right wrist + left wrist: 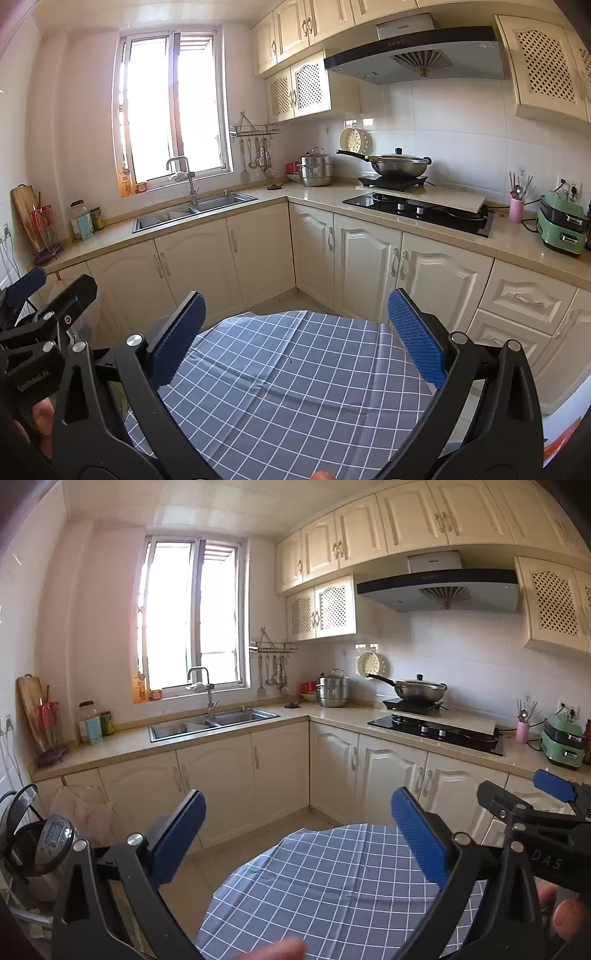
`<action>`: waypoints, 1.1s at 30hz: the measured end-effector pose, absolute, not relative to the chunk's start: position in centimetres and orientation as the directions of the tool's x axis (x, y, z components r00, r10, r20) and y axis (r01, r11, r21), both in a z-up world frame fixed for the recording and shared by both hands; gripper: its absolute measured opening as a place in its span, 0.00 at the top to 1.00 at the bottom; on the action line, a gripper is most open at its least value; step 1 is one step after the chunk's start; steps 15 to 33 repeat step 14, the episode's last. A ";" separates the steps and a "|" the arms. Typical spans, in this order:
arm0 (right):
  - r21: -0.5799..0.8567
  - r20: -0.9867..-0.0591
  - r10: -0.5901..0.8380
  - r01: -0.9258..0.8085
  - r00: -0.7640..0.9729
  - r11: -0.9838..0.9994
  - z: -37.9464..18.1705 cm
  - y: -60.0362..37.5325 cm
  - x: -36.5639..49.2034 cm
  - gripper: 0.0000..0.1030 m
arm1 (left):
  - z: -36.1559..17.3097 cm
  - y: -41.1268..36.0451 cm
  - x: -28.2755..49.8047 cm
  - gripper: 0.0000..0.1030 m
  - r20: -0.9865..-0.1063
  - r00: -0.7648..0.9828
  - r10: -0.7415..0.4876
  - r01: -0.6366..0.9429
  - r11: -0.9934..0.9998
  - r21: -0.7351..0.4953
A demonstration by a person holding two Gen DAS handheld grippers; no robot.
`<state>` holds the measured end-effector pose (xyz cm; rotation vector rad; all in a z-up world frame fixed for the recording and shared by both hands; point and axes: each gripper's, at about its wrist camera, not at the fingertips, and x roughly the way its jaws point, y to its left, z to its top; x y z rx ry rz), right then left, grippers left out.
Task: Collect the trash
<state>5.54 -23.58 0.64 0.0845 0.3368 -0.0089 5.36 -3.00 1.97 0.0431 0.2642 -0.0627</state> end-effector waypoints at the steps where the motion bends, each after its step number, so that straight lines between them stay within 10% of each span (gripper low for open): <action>1: 0.082 -0.331 0.007 0.022 0.944 0.996 0.6 -23.6 5.5 0.06 | 2.0 -3.1 5.3 0.05 -0.263 0.963 -0.064 0.076 0.997 0.035; 33: 0.089 -0.317 0.018 0.011 0.948 0.996 0.9 -23.0 5.7 0.06 | 1.9 -2.3 5.0 0.05 -0.252 0.967 -0.047 0.047 0.999 -0.007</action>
